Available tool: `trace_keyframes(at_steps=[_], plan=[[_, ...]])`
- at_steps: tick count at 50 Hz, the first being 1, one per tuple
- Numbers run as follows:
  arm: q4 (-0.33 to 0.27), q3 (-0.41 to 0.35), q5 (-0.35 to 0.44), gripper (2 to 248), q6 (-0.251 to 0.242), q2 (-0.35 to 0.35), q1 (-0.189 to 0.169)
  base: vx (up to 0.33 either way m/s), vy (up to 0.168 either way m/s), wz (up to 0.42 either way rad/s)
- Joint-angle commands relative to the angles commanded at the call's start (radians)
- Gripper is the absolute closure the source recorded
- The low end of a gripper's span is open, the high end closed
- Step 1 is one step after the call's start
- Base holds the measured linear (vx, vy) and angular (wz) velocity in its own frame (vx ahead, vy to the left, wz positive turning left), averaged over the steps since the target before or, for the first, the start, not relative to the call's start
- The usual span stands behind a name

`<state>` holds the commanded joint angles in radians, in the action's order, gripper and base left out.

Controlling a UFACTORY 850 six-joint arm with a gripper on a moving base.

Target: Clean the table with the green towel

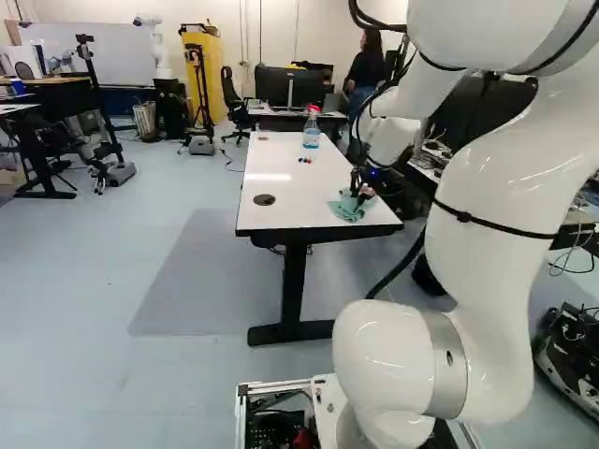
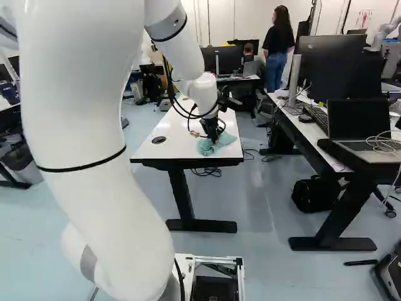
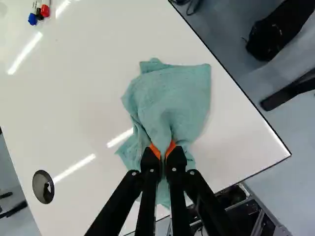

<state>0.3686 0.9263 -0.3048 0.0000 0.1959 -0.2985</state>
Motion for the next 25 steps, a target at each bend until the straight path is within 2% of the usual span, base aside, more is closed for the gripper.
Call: trace_keyframes(at_steps=[25], plan=[[0.000, -0.020, 0.000, 220, 0.000, -0.074, 0.002, 0.000, 0.000, 0.000]])
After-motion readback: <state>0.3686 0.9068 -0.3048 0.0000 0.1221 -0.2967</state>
